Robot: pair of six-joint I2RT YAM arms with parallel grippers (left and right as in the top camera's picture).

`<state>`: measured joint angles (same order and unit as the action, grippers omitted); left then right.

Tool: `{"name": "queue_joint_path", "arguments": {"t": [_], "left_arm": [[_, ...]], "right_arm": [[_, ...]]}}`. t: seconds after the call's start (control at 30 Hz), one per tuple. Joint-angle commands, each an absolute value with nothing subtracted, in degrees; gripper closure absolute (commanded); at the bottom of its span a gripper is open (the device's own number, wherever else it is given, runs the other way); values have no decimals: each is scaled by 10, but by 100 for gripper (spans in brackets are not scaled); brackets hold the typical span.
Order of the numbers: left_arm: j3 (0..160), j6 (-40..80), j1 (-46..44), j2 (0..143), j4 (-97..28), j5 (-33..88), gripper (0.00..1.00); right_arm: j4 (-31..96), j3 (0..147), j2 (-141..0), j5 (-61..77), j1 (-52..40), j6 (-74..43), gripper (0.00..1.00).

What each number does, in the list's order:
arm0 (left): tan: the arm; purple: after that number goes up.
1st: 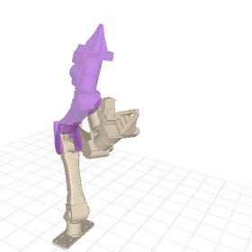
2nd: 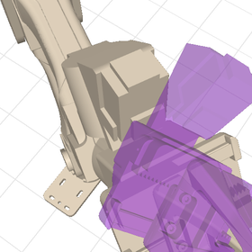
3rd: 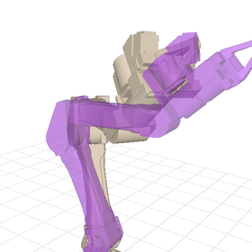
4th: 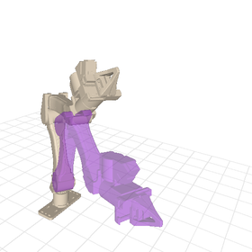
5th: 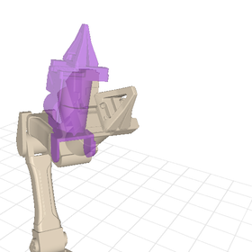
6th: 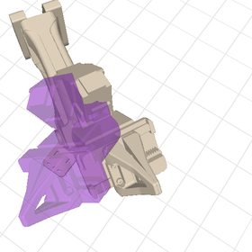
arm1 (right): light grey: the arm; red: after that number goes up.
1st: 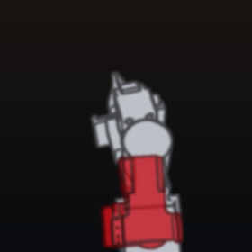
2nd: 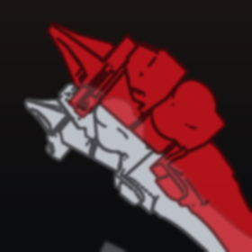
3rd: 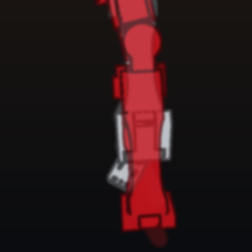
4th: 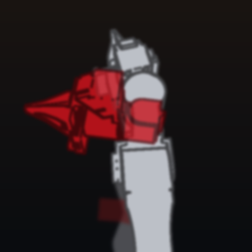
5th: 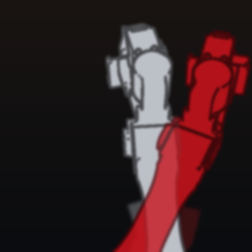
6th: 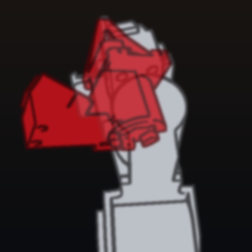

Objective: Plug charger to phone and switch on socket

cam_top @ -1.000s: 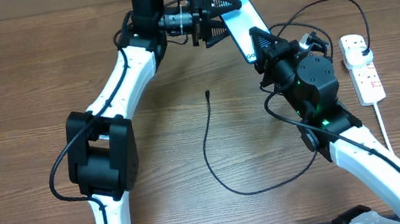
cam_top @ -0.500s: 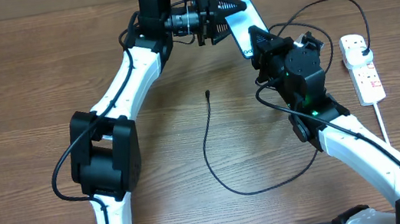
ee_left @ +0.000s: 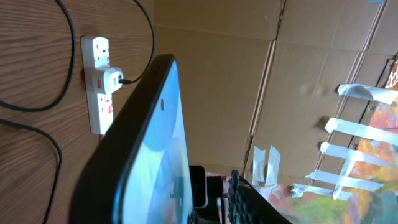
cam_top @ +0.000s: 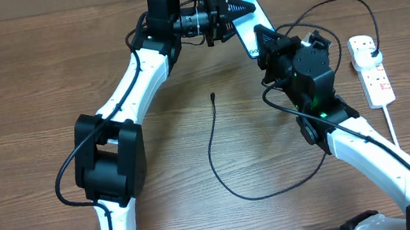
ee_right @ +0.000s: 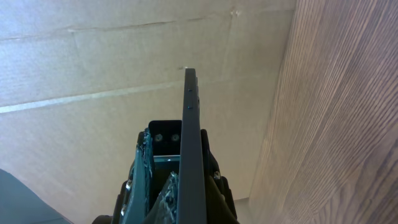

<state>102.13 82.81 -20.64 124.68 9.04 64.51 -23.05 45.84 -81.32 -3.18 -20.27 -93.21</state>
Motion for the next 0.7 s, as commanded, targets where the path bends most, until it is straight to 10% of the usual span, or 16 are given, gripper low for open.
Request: {"name": "queue_joint_path", "arguments": {"t": [0.0,0.67], "left_arm": [[1030,823,-214,1248,97,639,66],[1030,828,-214,1248,97,633,92]], "right_arm": [[-235,478,-811,1,-206,-932,96],[-235,478,-811,1,-206,-932,95]]}}
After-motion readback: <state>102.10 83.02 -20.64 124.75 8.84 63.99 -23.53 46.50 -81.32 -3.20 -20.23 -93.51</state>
